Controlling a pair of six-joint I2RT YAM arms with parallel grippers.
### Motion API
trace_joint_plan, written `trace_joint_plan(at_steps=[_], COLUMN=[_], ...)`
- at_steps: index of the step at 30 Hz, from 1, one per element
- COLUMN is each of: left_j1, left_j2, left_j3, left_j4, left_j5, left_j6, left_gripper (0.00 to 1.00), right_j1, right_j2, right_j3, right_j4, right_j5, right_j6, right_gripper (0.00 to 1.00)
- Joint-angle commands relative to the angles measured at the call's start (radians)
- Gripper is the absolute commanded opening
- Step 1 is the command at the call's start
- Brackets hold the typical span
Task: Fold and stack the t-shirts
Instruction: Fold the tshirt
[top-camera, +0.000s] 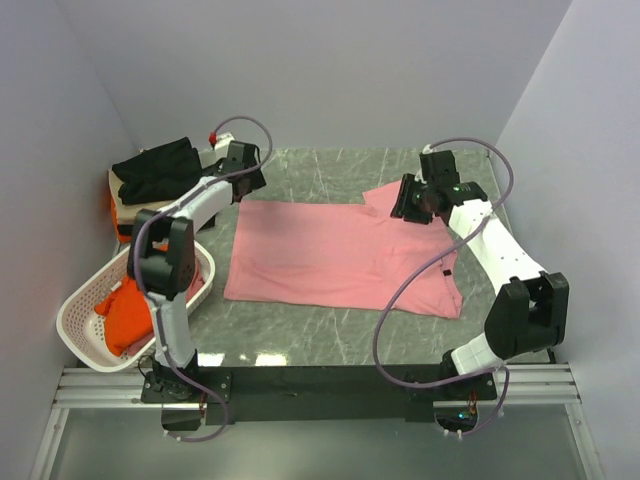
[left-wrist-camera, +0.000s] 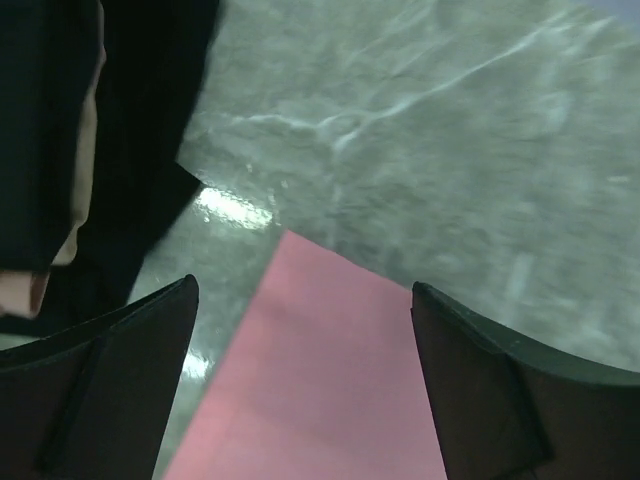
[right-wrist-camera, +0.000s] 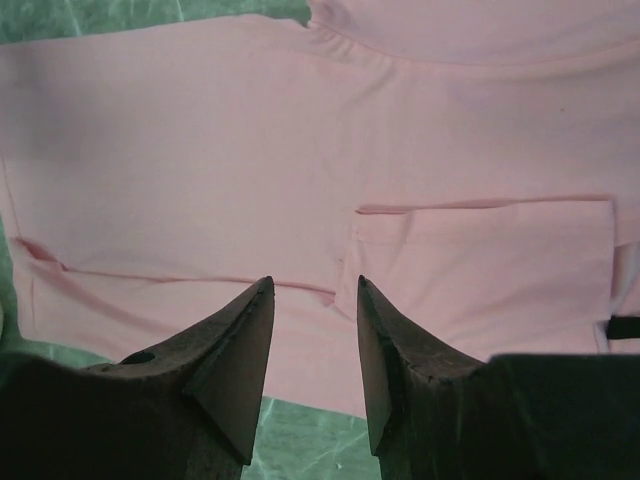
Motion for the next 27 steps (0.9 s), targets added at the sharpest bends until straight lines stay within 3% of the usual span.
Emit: trace_joint_plan(at_steps=[1, 14, 27], left_j1=[0.023, 0.076, 0.079], left_j2=[0.111, 0.262, 0.276], left_j3=[0.069, 0.149, 0.135], left_j4=[-0.036, 0.012, 0.012], left_j5=[0.052, 0.103, 0.133], left_j6=[0.076, 0.113, 0.109], left_gripper=[0.92, 0.86, 0.56], right_j1=[-0.005, -0.014, -0.011], right_j2=[0.022, 0.007, 0.012], right_j3=[0.030, -0.039, -0.051], right_j4=[0.020, 0.065, 0.074], right_j5=[-0.060, -0.105, -0.119], right_j6=[-0.020, -0.033, -0.031], right_gripper=[0.46, 0.46, 0.46])
